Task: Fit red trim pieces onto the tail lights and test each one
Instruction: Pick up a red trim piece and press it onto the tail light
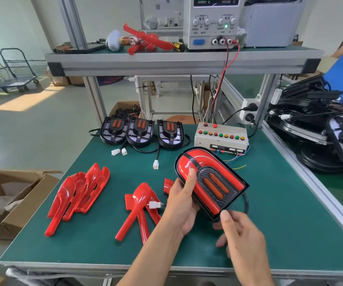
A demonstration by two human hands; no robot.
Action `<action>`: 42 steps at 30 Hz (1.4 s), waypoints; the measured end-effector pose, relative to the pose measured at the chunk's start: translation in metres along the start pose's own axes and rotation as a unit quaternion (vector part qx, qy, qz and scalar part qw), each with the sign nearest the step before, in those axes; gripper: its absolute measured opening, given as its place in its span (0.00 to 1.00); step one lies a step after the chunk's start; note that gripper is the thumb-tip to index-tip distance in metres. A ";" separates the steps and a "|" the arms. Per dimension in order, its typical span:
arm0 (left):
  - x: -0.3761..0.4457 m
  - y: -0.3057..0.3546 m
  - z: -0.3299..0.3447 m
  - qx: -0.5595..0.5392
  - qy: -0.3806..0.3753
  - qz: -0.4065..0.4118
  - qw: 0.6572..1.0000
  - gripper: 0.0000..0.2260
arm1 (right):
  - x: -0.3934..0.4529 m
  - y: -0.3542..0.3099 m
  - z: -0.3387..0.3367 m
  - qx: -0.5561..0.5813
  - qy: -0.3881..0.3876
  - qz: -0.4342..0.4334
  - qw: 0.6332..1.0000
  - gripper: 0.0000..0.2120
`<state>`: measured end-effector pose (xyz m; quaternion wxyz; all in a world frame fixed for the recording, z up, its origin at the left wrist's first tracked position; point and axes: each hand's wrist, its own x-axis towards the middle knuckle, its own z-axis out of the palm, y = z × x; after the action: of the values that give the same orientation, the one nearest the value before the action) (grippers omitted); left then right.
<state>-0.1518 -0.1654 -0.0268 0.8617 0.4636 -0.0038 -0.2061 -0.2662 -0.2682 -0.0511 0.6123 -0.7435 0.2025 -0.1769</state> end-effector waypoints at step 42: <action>-0.003 0.008 0.004 0.038 0.009 -0.015 0.999 0.30 | 0.017 0.015 0.005 0.166 -0.072 0.064 0.981 0.26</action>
<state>-0.1524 -0.1641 -0.0174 0.8404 0.4974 0.0029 -0.2150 -0.2501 -0.2753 -0.0668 0.7501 -0.6280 0.1728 -0.1147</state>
